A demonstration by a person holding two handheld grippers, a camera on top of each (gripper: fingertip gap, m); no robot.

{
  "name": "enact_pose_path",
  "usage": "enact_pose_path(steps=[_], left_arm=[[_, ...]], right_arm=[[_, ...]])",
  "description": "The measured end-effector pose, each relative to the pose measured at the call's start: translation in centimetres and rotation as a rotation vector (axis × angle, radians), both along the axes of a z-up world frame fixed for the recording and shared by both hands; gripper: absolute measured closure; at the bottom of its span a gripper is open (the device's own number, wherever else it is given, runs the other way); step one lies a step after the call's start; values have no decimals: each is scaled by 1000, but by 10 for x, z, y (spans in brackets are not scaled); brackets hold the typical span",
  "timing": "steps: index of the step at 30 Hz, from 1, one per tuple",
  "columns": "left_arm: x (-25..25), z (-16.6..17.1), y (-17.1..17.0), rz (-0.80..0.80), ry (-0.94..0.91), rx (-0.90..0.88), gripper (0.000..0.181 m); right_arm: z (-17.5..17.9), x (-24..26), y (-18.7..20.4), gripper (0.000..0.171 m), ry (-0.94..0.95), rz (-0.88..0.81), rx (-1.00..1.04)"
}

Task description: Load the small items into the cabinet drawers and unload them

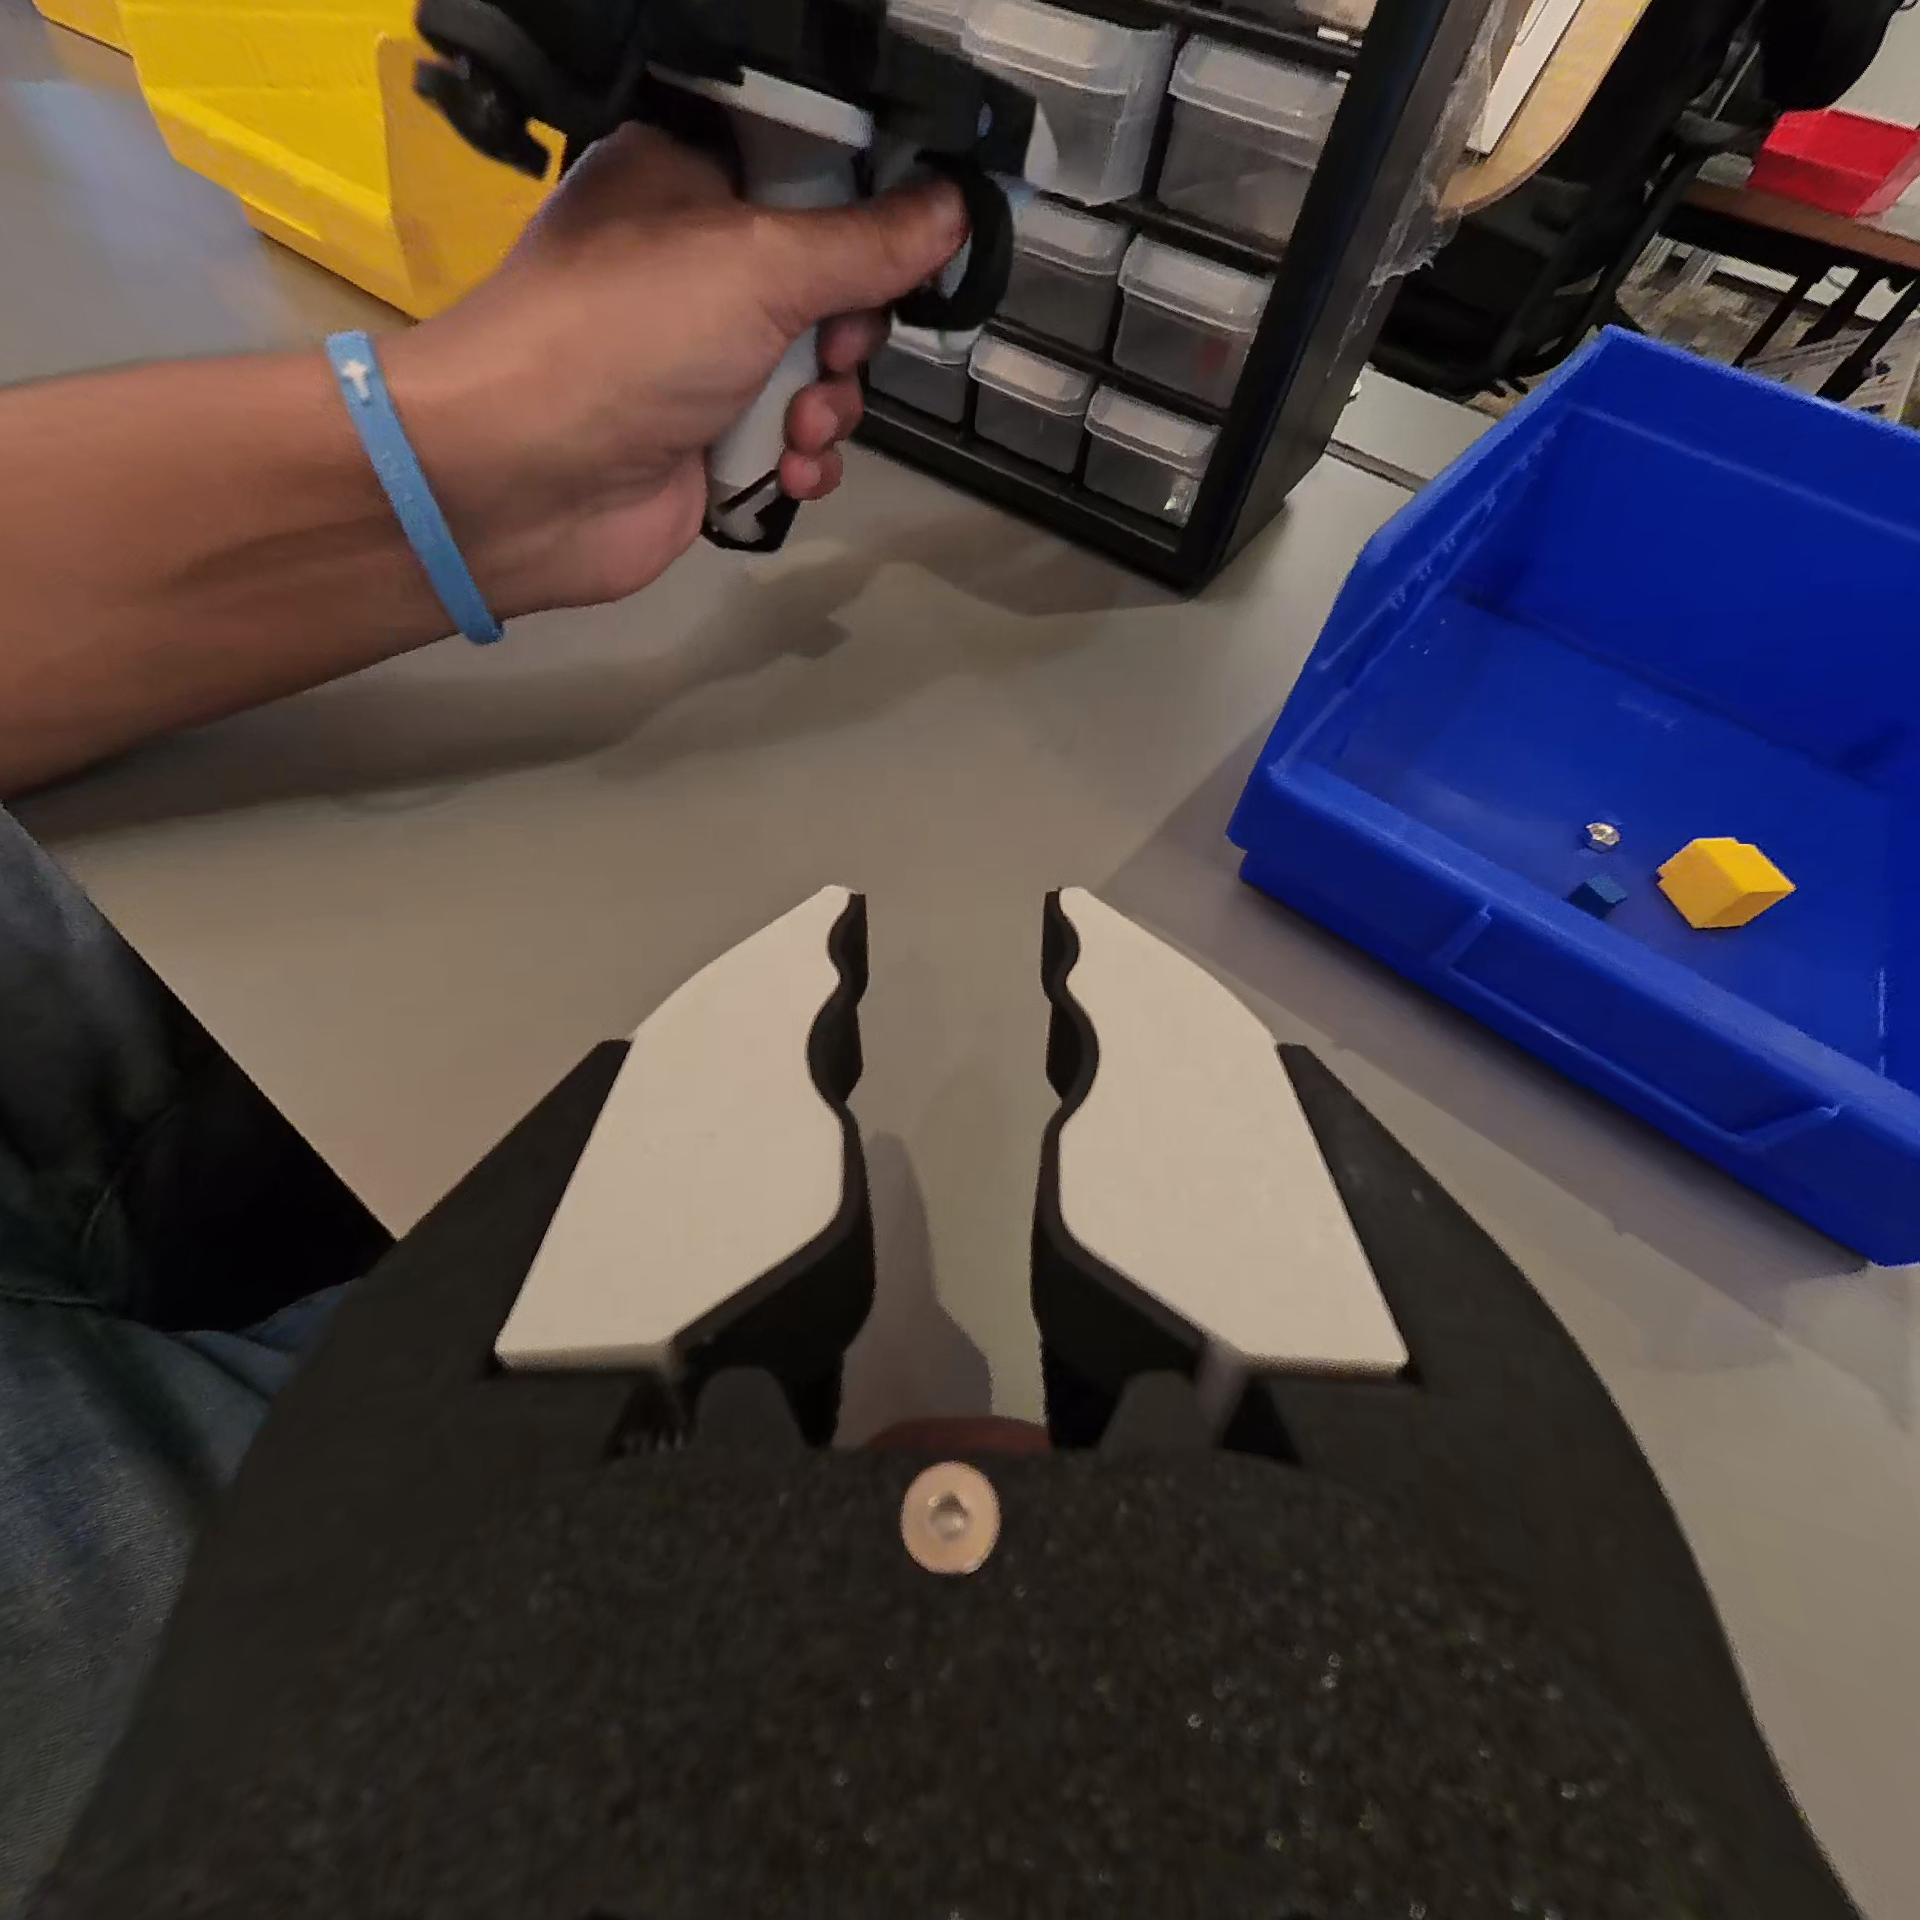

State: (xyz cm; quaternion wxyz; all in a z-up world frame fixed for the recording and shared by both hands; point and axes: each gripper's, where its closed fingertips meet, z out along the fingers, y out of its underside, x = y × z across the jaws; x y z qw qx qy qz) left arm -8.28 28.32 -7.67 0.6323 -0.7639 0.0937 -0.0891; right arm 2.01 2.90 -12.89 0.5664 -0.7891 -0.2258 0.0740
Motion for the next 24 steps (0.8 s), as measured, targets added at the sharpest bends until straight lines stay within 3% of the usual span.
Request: enact_pose_path(steps=[11,17,19,21,24], left_arm=[[1,9,34,7,-1,-8,166],[5,-19,2,-125,75,-117,135],[4,-32,-14,-233,205,-120,133],[-3,-45,-18,-292,467,-53,129],[-14,-43,4,-180,875,177,147]], right_arm=[[12,-2,-4,141,35,11,43],[12,0,-4,141,34,3,41],[13,2,-5,141,31,1,48],[13,1,-6,141,34,4,46],[16,-1,-5,141,39,15,54]])
